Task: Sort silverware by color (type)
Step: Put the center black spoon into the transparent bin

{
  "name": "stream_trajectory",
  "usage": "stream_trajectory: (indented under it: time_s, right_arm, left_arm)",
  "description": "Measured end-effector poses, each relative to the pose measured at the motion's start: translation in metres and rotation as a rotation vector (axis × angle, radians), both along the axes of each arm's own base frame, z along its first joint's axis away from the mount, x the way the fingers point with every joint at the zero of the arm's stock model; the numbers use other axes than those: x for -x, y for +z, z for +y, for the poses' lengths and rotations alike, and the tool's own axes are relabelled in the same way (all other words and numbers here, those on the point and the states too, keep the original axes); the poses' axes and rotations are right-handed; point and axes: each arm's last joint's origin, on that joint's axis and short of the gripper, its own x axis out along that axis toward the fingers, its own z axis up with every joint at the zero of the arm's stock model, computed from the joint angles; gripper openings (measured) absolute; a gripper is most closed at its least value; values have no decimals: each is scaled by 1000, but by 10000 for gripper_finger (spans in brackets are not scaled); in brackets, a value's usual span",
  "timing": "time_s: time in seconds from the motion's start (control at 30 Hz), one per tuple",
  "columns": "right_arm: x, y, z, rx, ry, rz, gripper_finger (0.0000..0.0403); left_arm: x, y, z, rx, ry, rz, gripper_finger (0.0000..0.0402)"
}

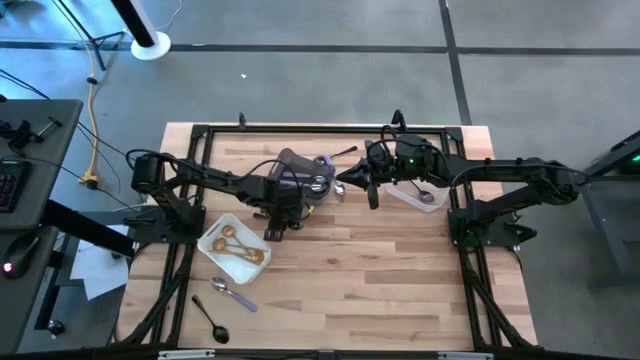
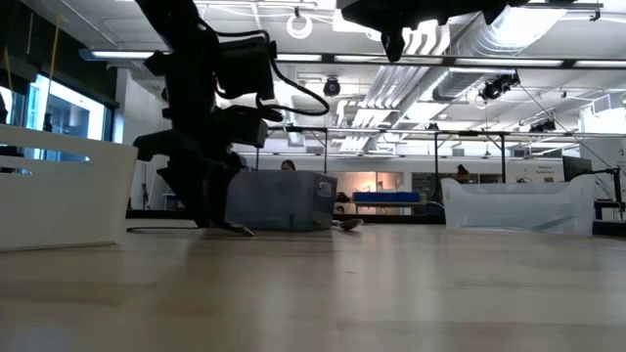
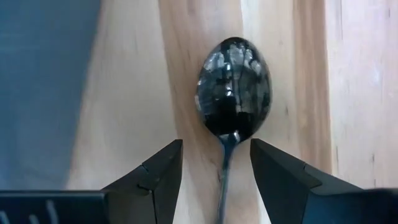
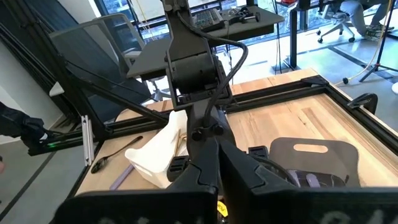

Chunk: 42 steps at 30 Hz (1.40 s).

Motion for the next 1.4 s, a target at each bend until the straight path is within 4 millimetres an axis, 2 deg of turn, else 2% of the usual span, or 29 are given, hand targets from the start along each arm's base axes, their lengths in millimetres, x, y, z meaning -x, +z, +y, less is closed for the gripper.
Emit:
stream_trajectory:
  time_s: [0.37, 0.63, 0.9, 1.17, 1.4]
  right_arm:
    - [0, 0, 0, 1, 0, 0, 0]
    - [0, -2, 0, -2, -2, 16, 0]
    - [1, -3, 0, -4, -2, 29, 0]
    - [1, -4, 0, -6, -1, 40, 0]
    - [1, -4, 0, -6, 0, 41, 0]
  left_arm:
    - [-3, 13, 1, 14, 109, 31, 176]
    - [1, 12, 0, 70, 353, 71, 176]
    - [-2, 7, 0, 70, 373, 67, 176]
    - [-5, -7, 1, 60, 396, 118, 176]
    - [-6, -10, 1, 43, 379, 119, 171]
